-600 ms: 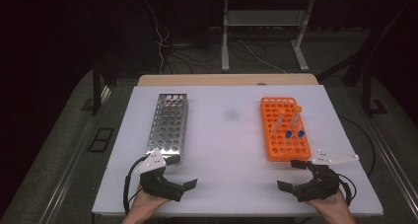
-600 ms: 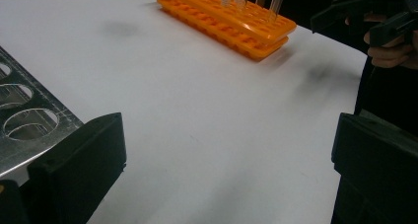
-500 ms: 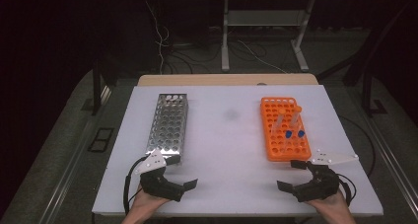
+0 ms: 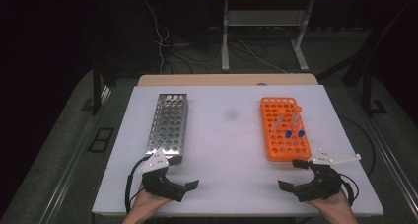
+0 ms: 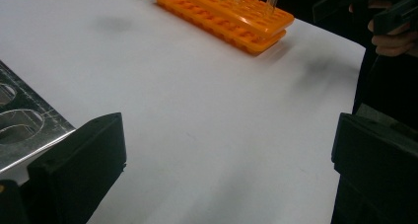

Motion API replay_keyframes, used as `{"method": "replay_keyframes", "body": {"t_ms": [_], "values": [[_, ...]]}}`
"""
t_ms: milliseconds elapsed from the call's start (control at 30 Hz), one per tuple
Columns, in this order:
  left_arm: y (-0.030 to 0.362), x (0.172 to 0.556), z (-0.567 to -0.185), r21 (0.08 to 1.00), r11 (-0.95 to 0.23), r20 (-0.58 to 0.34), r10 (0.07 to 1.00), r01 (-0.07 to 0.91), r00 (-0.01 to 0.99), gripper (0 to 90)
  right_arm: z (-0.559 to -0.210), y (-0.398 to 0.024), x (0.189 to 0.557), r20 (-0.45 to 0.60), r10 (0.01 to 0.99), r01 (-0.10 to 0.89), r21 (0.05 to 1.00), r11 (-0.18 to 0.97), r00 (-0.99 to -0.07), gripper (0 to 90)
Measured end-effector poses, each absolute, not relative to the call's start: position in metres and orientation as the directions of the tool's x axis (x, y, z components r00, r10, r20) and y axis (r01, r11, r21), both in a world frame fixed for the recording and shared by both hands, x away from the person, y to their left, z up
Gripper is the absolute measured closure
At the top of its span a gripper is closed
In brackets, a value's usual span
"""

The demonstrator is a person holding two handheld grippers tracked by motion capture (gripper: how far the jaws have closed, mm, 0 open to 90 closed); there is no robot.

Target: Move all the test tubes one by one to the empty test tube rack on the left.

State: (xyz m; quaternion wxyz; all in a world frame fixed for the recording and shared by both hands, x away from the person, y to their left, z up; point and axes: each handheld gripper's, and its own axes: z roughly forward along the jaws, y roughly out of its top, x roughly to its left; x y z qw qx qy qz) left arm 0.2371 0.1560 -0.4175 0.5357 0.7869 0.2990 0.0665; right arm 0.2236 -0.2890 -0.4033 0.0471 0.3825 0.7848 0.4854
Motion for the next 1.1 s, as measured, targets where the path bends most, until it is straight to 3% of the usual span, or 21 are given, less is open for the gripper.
{"method": "replay_keyframes", "body": {"t_ms": [667,1100], "values": [[0.158,0.237,-0.417,0.883,-0.241,-0.218,0.549,0.403,0.807,0.0,-0.371,-0.317,0.241,0.252,0.704,0.556,0.796,0.239,-0.663,0.3],[0.158,0.236,-0.417,0.883,-0.242,-0.217,0.548,0.402,0.807,0.0,-0.369,-0.309,0.264,0.230,0.712,0.575,0.765,0.288,-0.663,0.3]]}}
